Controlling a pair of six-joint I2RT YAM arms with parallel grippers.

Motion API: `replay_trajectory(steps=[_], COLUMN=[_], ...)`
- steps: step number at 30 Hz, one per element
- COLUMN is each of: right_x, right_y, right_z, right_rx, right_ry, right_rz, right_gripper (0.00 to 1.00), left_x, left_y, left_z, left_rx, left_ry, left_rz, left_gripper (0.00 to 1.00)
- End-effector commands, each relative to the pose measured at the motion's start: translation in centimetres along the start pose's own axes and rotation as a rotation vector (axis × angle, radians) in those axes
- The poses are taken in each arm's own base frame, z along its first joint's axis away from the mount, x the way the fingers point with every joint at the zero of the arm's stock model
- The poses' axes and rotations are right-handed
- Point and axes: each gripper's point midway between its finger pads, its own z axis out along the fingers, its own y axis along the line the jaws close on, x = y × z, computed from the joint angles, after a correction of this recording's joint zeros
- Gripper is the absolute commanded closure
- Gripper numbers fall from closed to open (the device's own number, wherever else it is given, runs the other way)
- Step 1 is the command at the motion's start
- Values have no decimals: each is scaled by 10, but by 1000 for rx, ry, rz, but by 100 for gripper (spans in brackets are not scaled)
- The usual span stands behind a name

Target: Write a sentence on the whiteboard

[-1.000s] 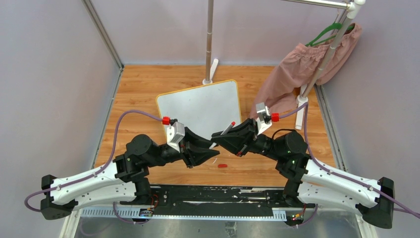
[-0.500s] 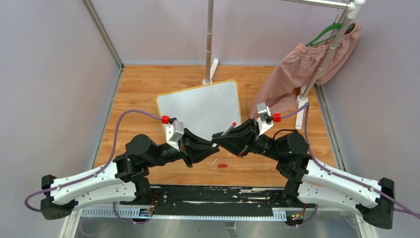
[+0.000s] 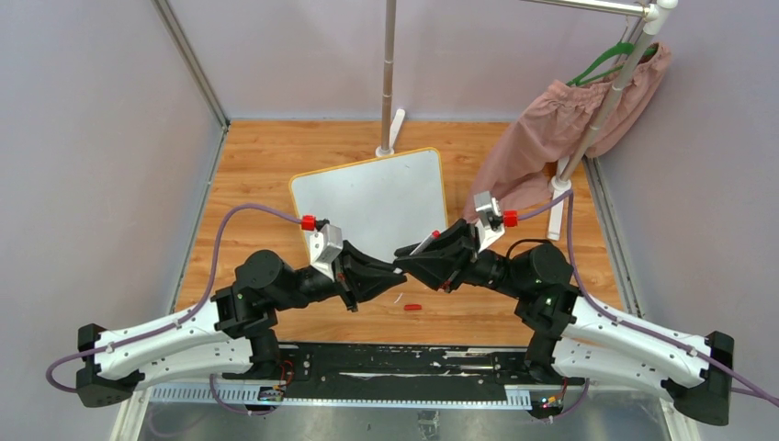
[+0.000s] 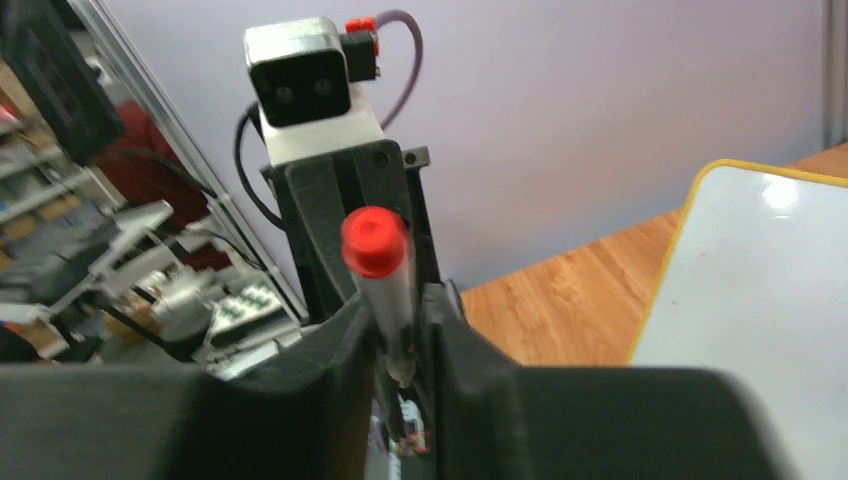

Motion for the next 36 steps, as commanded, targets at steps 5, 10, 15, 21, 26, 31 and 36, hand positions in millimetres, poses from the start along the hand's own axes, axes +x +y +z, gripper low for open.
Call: replay_trajectory(steps=[5,10,15,21,26,31,36], right_x=[-2,-2,-9,-7,0,8,3], right_y=[2,13,31,25,25,22,21], right_z=[-29,-55,-52,-43,-47,-38,-26], right_rx=[111,158,130,151,136,117,89], right_ry=[150,338,443,450,436,405,310], right_rz=[-14,-21,28,39,54,83,99], right_gripper=[21,13,18,21,21,30,38], left_x=[-10,1,20,16,9,6,5], left_y=[-3,-12,-31,-31,-26,-24,-23], left_z=[-17,-26,-30,-27,-28,-24,-21], left_rx=[11,60,184,181,142,126,112], left_ry=[-57,10,139,158,121,133,158], left_rz=[39,73,93,103,98,88,79], left_gripper=[100,100,100,100,100,100,100])
